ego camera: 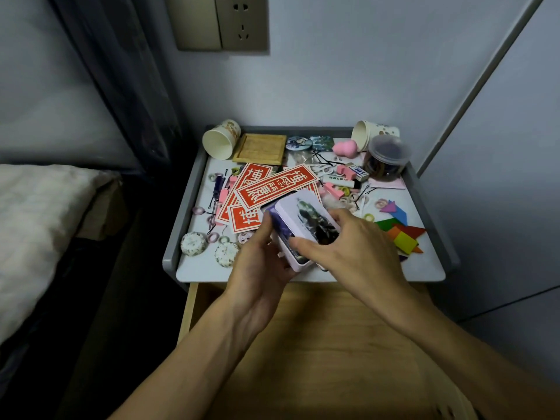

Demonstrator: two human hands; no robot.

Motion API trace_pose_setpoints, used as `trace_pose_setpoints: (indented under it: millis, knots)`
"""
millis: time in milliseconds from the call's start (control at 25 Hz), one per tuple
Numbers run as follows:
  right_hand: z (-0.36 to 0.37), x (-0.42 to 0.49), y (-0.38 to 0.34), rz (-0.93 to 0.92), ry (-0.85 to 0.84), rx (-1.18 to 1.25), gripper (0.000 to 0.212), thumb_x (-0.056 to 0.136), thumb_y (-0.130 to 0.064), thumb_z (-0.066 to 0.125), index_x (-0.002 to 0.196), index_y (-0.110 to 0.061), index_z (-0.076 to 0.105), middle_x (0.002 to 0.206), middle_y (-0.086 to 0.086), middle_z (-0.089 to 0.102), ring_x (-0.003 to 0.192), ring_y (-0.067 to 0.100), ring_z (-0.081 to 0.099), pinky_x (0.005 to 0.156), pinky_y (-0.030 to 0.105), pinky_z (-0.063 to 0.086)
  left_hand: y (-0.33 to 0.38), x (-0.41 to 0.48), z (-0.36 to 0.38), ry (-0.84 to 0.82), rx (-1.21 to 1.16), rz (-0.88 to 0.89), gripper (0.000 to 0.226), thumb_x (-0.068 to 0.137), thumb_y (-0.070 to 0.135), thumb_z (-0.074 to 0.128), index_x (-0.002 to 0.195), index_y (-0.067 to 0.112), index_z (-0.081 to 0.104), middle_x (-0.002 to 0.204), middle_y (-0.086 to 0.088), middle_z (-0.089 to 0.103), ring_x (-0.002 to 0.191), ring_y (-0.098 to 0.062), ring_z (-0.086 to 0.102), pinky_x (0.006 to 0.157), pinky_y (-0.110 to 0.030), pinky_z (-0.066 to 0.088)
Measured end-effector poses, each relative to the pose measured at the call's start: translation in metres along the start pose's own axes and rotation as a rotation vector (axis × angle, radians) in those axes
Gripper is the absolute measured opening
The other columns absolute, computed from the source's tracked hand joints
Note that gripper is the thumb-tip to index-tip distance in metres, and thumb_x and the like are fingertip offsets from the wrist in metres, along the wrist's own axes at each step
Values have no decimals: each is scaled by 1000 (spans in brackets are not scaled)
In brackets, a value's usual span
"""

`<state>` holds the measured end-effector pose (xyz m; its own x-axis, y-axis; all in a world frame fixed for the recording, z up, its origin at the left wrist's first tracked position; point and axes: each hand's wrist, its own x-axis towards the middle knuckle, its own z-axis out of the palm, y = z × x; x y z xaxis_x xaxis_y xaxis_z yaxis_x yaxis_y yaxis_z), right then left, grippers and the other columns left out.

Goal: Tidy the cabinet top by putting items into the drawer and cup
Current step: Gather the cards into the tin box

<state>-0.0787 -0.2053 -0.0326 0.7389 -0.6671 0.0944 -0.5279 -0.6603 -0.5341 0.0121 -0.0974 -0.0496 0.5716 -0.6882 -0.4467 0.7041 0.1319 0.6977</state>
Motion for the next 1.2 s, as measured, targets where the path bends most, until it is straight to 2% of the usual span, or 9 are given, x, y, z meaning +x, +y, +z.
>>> trace_pose_setpoints:
  millis: [80, 200, 560, 680, 920, 1080, 1200]
  knots:
    - [4, 1, -2, -8, 56, -89, 89, 66, -86, 49, 132, -25, 47, 120, -6, 65, 104, 15, 62, 77, 29, 53, -3, 0, 2, -42, -58, -20, 57, 99, 52, 38, 131, 10, 59, 123, -13, 68, 114, -28, 65, 83, -38, 58]
    - [7, 3, -2, -8, 93, -163, 92, 67, -87, 49, 133, -24, 45, 122, -4, 64, 107, 18, 62, 74, 28, 49, -9, 2, 3, -92, -78, -6, 61, 100, 55, 32, 136, 12, 55, 129, -13, 64, 124, -32, 58, 102, -49, 47]
    - [8, 1, -3, -29, 78, -217, 92, 69, -86, 49, 134, -21, 40, 119, -1, 65, 103, 20, 64, 76, 30, 49, -11, -5, 8, -148, -52, -2, 59, 100, 54, 31, 138, 14, 51, 130, -11, 63, 121, -27, 61, 87, -38, 57]
    - [7, -1, -4, -38, 92, -219, 89, 70, -84, 49, 132, -20, 42, 117, -1, 66, 101, 21, 65, 76, 31, 51, -11, -8, 10, -161, -39, -1, 56, 100, 52, 30, 137, 16, 53, 129, -9, 65, 120, -25, 61, 94, -39, 54]
    - [3, -4, -9, -37, 63, -221, 87, 72, -80, 52, 133, -18, 41, 115, 1, 66, 100, 22, 65, 74, 29, 48, -12, -11, 11, -147, -19, 13, 50, 102, 47, 34, 131, 15, 57, 123, -8, 68, 115, -24, 64, 93, -40, 53]
    - [3, -6, -13, -23, 10, -282, 84, 77, -77, 48, 133, -15, 37, 121, 5, 62, 105, 26, 62, 72, 30, 38, -15, -13, 12, -155, 25, 64, 39, 104, 38, 37, 123, 16, 63, 122, -8, 69, 117, -25, 63, 106, -53, 43]
    - [4, -8, -18, -30, 6, -305, 80, 81, -74, 46, 131, -12, 36, 122, 8, 61, 105, 29, 61, 74, 33, 41, -16, -12, 12, -146, 46, 90, 34, 104, 32, 40, 116, 16, 67, 118, -9, 70, 114, -25, 65, 107, -56, 41]
